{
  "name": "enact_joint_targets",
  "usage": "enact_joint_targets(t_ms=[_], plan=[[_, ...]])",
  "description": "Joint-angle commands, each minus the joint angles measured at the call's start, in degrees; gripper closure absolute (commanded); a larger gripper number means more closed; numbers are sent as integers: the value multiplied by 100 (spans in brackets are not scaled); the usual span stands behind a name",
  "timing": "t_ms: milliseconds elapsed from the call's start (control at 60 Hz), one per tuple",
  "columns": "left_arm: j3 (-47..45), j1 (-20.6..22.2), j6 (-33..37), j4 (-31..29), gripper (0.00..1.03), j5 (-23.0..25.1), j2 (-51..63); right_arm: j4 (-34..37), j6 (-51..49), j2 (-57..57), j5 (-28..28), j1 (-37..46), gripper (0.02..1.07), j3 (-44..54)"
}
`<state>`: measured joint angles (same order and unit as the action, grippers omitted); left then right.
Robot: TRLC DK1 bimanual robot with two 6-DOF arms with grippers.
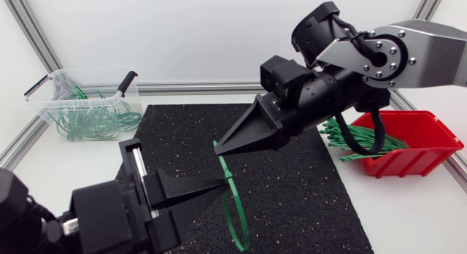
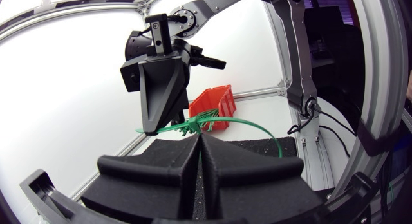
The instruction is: Take a green cable tie from the red box, thread the tail through the head to close it, then place it in the transparent bin on the left.
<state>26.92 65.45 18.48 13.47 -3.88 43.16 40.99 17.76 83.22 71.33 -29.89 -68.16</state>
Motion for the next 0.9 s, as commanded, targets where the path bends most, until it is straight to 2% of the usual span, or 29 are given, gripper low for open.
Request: enact_joint_targets(t_ms=[0,83,117,150,233,267,283,450,583,767,883], plan=[[42,91,130,-20,99,63,88,-4,8,-60,-163,80,101,57],[77,-243,112,-117,99,-25,114,128,-326,-289,-304,-8,101,207],[86,-489,77,-126,99,-16,105,128,-396,-377,-409,-35,93,268],[103,-823,50,-196,99,89,88,128,-422,-438,-524,-35,76,321],[121,-1702,-64,-310,99,502,96,128,-668,-491,-1236,-43,22,453],[147,-2045,-125,-442,99,704,96,137,-809,-491,-1438,-70,5,506],[147,-2344,-178,-451,98,863,114,137,-923,-482,-1570,-52,5,532],[411,-4084,-327,-477,98,1416,501,102,-1451,-333,-2563,62,5,664],[973,-5587,-494,-530,98,1900,1063,58,-1688,-298,-2923,326,5,673],[2019,-6914,-697,-513,98,1926,1960,-267,-1767,-596,-3424,405,5,963],[2872,-7442,-881,-539,98,1803,2619,-443,-1767,-886,-3688,370,5,1165]])
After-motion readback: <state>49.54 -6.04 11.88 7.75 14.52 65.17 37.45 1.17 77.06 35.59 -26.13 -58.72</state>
